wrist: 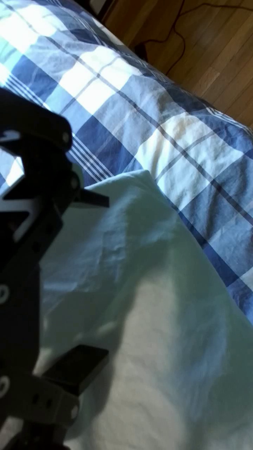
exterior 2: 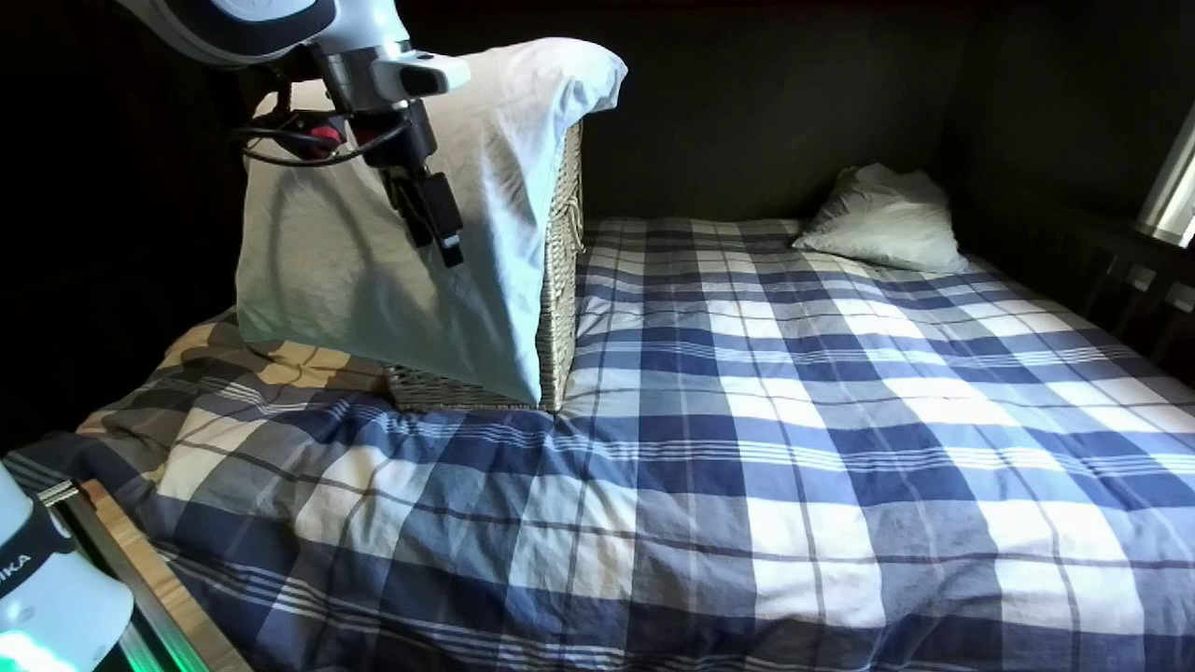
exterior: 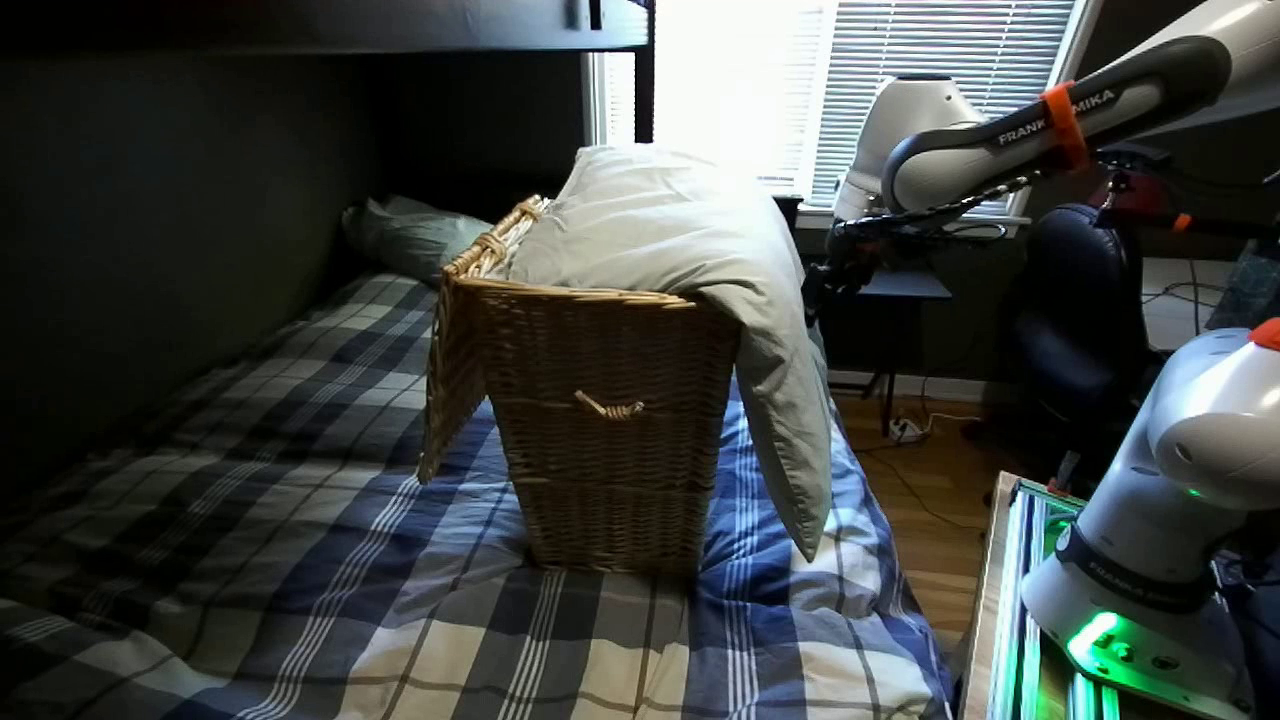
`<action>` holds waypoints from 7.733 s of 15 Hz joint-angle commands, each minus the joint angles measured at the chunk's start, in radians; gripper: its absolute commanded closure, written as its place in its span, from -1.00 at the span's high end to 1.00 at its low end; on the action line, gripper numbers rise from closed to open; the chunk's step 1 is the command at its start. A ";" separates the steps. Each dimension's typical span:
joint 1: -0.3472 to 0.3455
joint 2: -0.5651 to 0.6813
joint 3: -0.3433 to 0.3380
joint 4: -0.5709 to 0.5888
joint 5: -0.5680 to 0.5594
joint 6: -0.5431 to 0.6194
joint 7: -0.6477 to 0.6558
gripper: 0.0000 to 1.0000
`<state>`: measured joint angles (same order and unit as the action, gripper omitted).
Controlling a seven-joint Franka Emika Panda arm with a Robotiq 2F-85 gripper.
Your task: Remove the pillow from the laundry basket and put it on the bed
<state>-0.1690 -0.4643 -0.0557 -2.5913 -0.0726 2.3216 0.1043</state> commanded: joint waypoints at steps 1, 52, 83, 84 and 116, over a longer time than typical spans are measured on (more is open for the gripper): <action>0.005 0.000 -0.005 0.002 -0.003 -0.003 0.002 1.00; -0.139 0.738 -0.203 1.165 0.981 -0.841 -0.965 1.00; -0.313 0.583 -0.277 1.382 1.381 -1.221 -0.488 -0.95; -0.331 0.580 -0.294 1.382 1.412 -1.224 -0.478 -0.95; -0.394 0.906 -0.277 1.439 1.693 -0.229 -0.631 -0.81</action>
<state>-0.5628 0.4416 -0.3325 -1.1524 1.6204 2.0927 -0.5265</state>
